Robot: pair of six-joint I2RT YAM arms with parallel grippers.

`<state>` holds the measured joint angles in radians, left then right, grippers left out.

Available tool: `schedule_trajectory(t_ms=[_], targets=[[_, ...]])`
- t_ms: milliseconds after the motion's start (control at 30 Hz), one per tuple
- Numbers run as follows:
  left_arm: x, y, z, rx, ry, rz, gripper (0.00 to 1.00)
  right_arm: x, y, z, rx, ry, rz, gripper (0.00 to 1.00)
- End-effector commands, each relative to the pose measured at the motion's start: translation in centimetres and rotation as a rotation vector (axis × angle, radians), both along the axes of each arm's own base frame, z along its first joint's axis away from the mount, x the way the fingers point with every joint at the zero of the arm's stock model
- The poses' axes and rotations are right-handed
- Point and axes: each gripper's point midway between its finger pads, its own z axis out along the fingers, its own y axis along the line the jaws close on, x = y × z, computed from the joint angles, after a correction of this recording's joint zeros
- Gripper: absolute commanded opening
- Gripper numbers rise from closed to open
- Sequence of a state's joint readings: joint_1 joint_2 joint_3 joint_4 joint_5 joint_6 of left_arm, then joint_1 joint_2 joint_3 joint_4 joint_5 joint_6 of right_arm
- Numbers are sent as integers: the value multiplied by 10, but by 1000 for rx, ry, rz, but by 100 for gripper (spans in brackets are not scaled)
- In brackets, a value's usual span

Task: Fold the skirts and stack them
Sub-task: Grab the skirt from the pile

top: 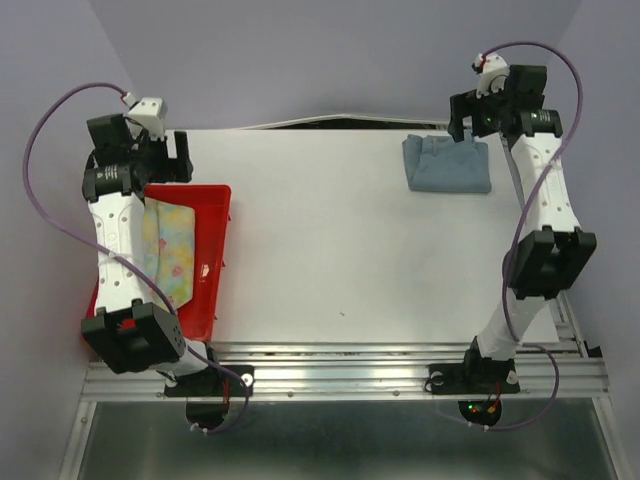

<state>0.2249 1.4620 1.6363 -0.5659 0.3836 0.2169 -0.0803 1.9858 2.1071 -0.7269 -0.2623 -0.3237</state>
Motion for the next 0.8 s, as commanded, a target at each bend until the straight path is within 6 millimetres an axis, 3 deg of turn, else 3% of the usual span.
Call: schedule_trajectory(t_ms=[0,33,67,100,133,167,233,267,400,600,767], targets=[[-71,31,-58,181,214,45,98,-75,60,-15,111,156,146,100],[-87,35,-60,226,221,54,98,-85,65,-21,115,176,151,100],[-106,42,-89,279,311,56,98,-97,66,-16,119,163,152,100],[-122,46,-103,348,368,11,95,-111,73,-40,130,228,152,100],[-137,50,-104,399,371,17,95,-117,72,-46,132,239,147,100],[-158,59,-131,451,456,29,95,-124,77,-45,135,239,156,100],[-178,67,-139,560,469,9,95,-133,77,-59,142,286,153,100],[-191,68,-159,579,518,-4,95,-141,81,-64,154,315,175,100],[-200,65,-185,577,543,-34,94,-150,91,-68,191,364,196,100],[-188,41,-226,426,544,-97,87,-145,91,-64,191,368,194,100],[-173,41,-253,382,545,-79,87,-151,88,-87,180,423,190,100]])
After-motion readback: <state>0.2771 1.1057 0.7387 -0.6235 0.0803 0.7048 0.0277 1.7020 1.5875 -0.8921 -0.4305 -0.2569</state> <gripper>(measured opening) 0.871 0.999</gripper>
